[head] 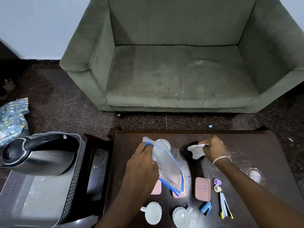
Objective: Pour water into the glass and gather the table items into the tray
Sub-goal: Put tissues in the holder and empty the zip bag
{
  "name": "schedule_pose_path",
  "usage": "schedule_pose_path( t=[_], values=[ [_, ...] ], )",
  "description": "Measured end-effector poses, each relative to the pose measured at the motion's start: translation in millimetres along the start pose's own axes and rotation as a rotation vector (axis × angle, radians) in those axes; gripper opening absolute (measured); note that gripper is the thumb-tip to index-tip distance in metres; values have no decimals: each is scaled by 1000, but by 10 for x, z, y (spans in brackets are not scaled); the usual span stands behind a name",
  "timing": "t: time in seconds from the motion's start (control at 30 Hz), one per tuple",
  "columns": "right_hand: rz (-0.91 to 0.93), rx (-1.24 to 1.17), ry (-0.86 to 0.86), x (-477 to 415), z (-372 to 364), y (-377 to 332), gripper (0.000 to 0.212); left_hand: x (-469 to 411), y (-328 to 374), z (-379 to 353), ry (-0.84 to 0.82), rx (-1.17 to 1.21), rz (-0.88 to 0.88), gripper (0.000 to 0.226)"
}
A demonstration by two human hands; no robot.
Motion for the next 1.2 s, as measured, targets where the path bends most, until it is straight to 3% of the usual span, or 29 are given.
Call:
schedule_pose_path(
  t=[0.2,0.3,0.37,0.43,0.53,0.63,0.7,0.73,0.9,1.03,1.1,1.2],
  values=[
    [-55,105,-81,13,-198,111,33,-1,-20,30,7,16,6,39],
    [4,155,-43,168,-26,39,62,-14,-74,57,0,75,40,35],
    [163,-14,92,432,243,-234,69,-21,-111,83,1,148,82,38],
    [364,-262,206,856,547,-584,58,-29,-134,108,30,217,114,38],
    [677,-368,156,1600,774,-1182,49,-57,-138,122,58,255,141,37],
    [769,-15,70,1911,563,-1399,60,-72,-81,127,60,280,132,38],
    [716,278,89,1825,415,-1347,45,-75,-36,139,72,309,97,37],
    [699,305,82,1752,407,-1320,33,-72,-29,157,86,318,80,34],
    [719,-92,-51,1527,728,-1332,15,-6,-116,342,224,393,-29,22],
    [771,-228,-161,1530,1060,-1555,18,186,-202,622,254,513,-232,25],
    [822,-220,-239,1528,1203,-1661,21,214,-280,687,190,333,-358,33],
    [884,-135,-342,1496,1343,-1790,21,121,-355,642,136,-198,-527,42]
  ],
)
Point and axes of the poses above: each hand's wrist, its own x-axis away from the middle knuckle, its own z-axis out of the back of the hand, y = z × x, the point moved 5 cm from there along -x, towards the middle knuckle, and after that the axes turned 9 degrees about -x, right-handed, at the moved point
